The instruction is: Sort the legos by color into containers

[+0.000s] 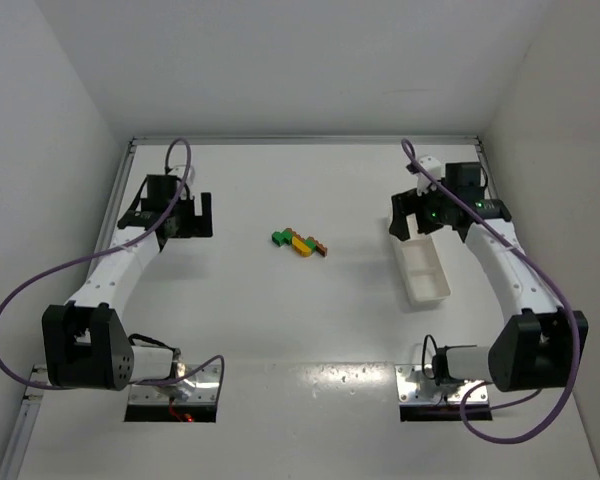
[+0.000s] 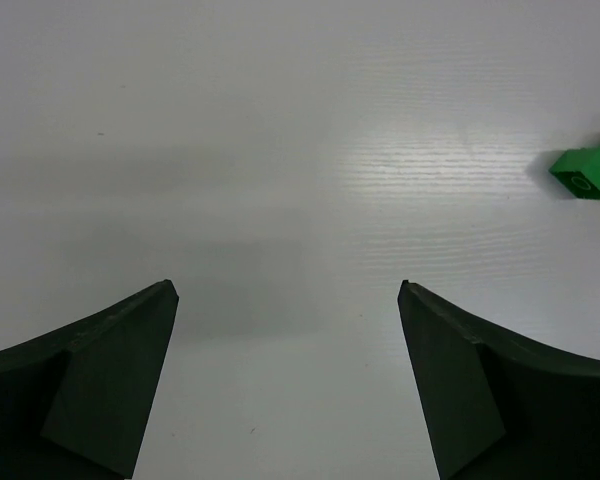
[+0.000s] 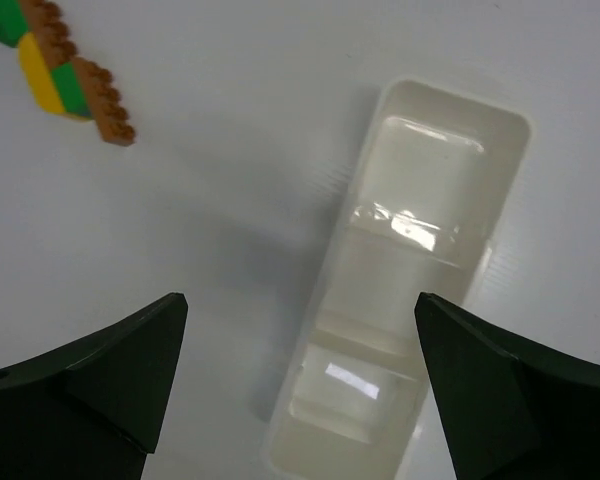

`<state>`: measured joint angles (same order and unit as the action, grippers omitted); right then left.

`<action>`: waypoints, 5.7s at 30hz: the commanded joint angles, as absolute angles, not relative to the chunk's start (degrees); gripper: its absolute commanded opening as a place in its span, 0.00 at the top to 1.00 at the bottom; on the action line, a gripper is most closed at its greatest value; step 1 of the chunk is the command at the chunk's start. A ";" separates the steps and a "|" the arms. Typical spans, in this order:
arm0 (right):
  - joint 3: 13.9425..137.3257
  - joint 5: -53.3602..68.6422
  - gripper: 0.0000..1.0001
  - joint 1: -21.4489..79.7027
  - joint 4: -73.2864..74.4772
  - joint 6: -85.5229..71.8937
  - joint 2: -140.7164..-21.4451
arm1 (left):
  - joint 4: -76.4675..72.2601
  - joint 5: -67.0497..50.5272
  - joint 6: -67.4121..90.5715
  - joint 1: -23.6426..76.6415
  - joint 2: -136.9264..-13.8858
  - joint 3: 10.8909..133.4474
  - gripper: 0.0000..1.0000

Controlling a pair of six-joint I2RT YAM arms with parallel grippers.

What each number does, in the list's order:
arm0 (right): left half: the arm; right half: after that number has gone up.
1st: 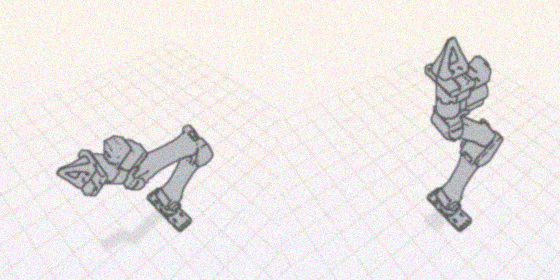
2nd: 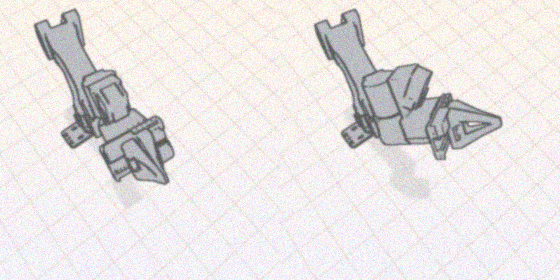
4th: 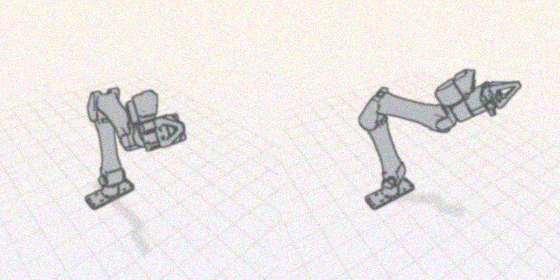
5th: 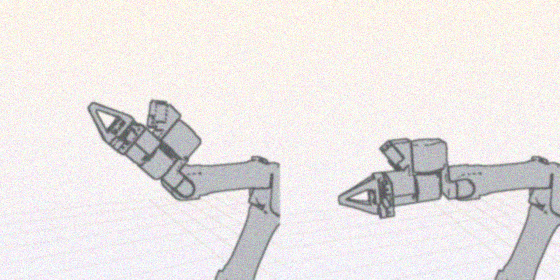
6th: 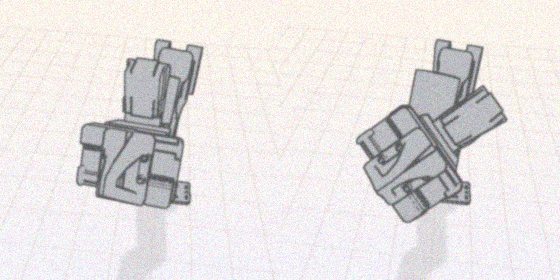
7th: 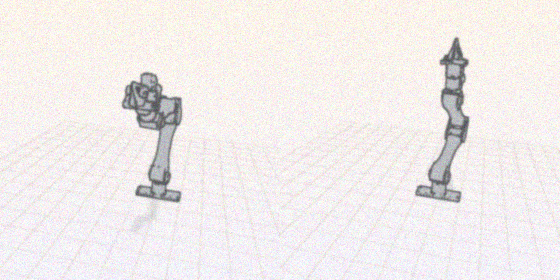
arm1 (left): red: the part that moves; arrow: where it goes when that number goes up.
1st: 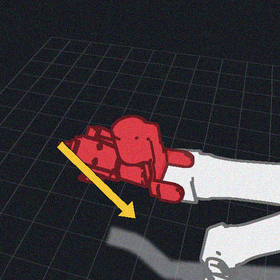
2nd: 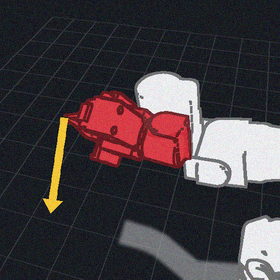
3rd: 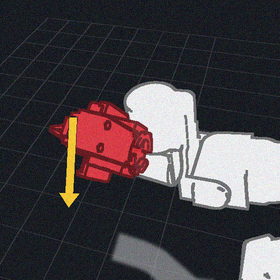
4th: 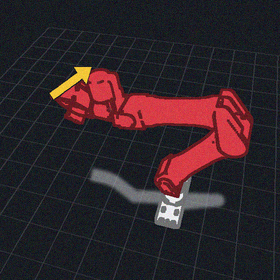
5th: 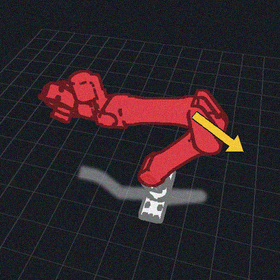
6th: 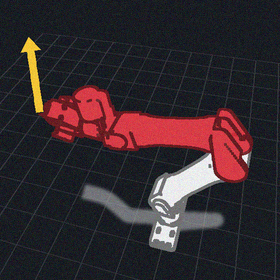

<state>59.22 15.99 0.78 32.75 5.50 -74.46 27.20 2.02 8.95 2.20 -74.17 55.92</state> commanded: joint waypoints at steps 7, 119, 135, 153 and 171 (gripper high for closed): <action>70.04 22.25 0.16 12.99 35.77 17.30 -84.28 | 29.71 -16.60 1.67 -0.87 -72.33 57.30 0.01; 76.03 1.23 1.00 35.43 20.48 14.41 -102.84 | 29.53 -60.67 -3.07 4.20 -93.87 57.74 0.99; 67.59 -7.64 1.00 4.77 24.87 3.44 -84.47 | 7.03 -32.71 11.86 32.16 -104.11 80.39 1.00; 57.48 -5.81 1.00 -13.79 35.51 -3.96 -67.32 | 1.06 -30.41 18.72 46.76 -136.66 119.96 0.97; 61.00 15.11 1.00 -19.16 43.86 1.22 -69.79 | -5.79 -24.26 21.53 46.76 -150.91 132.28 0.33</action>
